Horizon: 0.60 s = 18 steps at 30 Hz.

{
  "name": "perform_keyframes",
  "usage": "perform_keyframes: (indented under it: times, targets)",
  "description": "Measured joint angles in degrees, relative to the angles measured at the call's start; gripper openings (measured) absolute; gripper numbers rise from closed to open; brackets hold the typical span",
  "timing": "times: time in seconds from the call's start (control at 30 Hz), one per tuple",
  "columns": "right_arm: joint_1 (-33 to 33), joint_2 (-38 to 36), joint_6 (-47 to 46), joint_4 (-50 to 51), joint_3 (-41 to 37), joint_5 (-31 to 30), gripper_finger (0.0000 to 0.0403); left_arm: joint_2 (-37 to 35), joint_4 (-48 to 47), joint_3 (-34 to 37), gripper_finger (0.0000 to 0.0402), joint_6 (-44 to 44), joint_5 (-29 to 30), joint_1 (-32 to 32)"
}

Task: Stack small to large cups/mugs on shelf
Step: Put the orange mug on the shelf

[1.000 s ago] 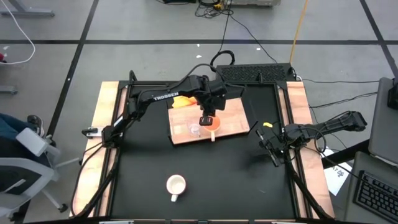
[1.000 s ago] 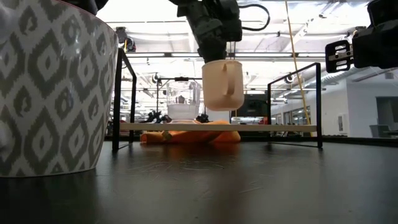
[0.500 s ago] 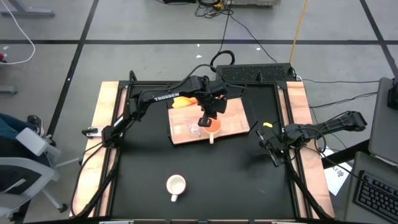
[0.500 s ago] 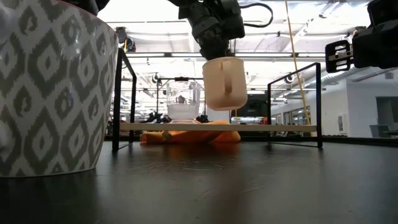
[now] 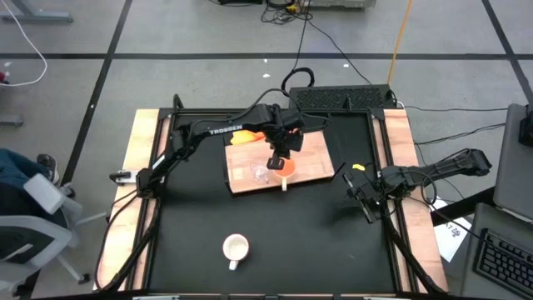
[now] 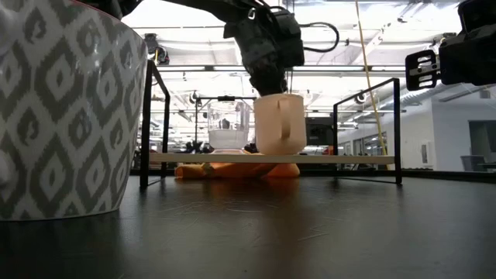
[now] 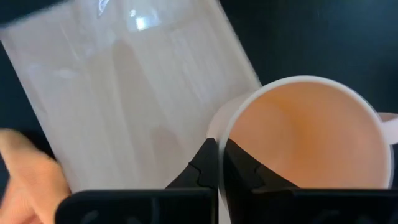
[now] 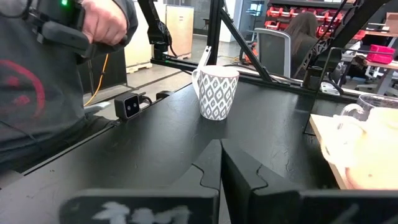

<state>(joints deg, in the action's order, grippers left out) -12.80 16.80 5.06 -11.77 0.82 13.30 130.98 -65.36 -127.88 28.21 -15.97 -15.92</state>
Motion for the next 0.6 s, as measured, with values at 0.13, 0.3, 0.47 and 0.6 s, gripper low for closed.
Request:
perform_keyframes:
  times: [0.13, 0.3, 0.47, 0.6]
  targets:
    - [0.0, 0.01, 0.12, -0.09, 0.0, 0.0, 0.0, -0.11, -0.21, 0.42, 0.0004, -0.27, 0.63, -0.44]
    - [0.0, 0.02, 0.26, -0.18, 0.0, 0.0, 0.0, -0.11, 0.54, 0.46, 0.0004, -0.31, 1.12, -0.68]
    - [0.0, 0.0, 0.29, -0.18, 0.0, 0.0, 0.0, -0.11, 2.5, 0.51, 0.001, -1.35, 1.6, -0.9]
    - [0.0, 0.02, 0.31, -0.18, -0.02, 0.0, 0.0, -0.09, 2.56, 0.55, 0.003, -1.29, 1.97, -0.96]
